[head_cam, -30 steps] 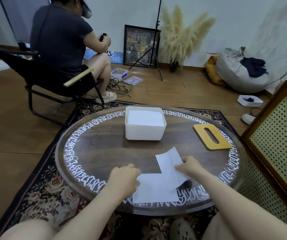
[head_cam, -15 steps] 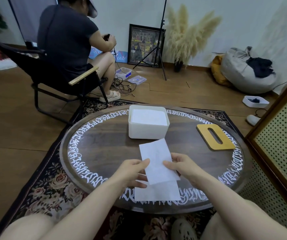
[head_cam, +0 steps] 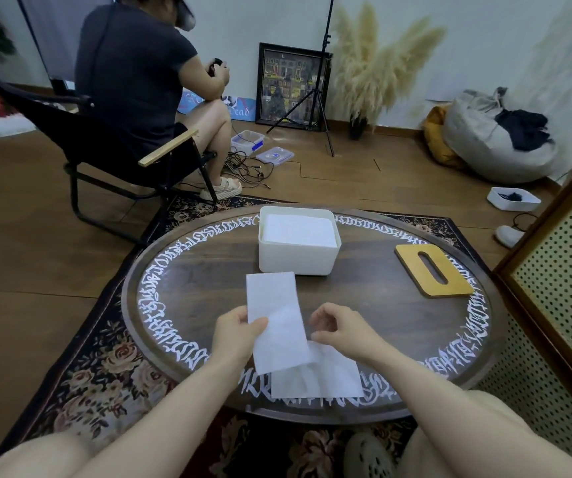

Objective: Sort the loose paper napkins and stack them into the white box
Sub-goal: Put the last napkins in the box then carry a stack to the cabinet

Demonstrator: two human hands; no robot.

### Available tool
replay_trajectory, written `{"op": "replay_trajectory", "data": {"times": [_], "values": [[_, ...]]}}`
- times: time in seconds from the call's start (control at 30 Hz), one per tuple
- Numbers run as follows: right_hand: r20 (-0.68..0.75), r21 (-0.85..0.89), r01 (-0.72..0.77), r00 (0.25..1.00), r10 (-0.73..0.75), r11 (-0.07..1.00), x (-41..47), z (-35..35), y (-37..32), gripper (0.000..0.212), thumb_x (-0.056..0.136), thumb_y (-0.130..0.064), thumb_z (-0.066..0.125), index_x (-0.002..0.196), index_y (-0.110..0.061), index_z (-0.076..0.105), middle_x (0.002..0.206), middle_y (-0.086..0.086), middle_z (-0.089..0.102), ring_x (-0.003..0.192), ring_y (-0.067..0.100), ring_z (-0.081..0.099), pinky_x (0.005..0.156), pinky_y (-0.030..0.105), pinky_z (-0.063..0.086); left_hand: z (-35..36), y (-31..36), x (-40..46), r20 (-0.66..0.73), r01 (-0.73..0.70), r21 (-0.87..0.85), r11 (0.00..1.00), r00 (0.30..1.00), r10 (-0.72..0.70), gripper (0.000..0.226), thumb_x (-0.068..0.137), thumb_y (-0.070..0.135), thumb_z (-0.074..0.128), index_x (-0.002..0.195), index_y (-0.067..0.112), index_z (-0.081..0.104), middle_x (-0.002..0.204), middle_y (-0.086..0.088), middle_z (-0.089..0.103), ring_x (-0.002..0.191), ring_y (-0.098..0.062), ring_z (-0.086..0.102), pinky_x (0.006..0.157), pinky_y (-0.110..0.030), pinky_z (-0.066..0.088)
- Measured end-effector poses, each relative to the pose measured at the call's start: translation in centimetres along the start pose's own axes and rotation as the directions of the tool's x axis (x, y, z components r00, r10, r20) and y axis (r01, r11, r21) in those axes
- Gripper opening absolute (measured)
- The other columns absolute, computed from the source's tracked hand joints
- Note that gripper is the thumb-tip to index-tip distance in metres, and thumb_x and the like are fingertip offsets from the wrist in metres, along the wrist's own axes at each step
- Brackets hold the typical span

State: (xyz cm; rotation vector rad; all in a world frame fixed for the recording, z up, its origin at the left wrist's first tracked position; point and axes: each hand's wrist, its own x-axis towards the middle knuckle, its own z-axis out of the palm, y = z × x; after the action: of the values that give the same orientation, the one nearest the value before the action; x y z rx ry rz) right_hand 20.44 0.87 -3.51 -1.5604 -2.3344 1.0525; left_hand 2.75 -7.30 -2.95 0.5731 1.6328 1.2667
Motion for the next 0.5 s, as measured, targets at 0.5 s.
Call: {"op": "replay_trajectory", "data": {"times": [0.5], "values": [[0.124,-0.428,0.051,0.992,0.002,0.902,1.2,1.7,0.2,0.036,0.077,-0.035,0.072,0.100,-0.022,0.048,0.099,-0.004,0.054,0.093,0.015,0.040,0.078,0.031,0.029,-4.1,0.2,0.8,-0.200,0.092,-0.012,0.996,0.975,-0.092,0.014,0.094,-0.002,0.050,0.091,0.009,0.059,0.095,-0.012,0.063,0.086,-0.032,0.060,0.079,-0.042,0.051]]}}
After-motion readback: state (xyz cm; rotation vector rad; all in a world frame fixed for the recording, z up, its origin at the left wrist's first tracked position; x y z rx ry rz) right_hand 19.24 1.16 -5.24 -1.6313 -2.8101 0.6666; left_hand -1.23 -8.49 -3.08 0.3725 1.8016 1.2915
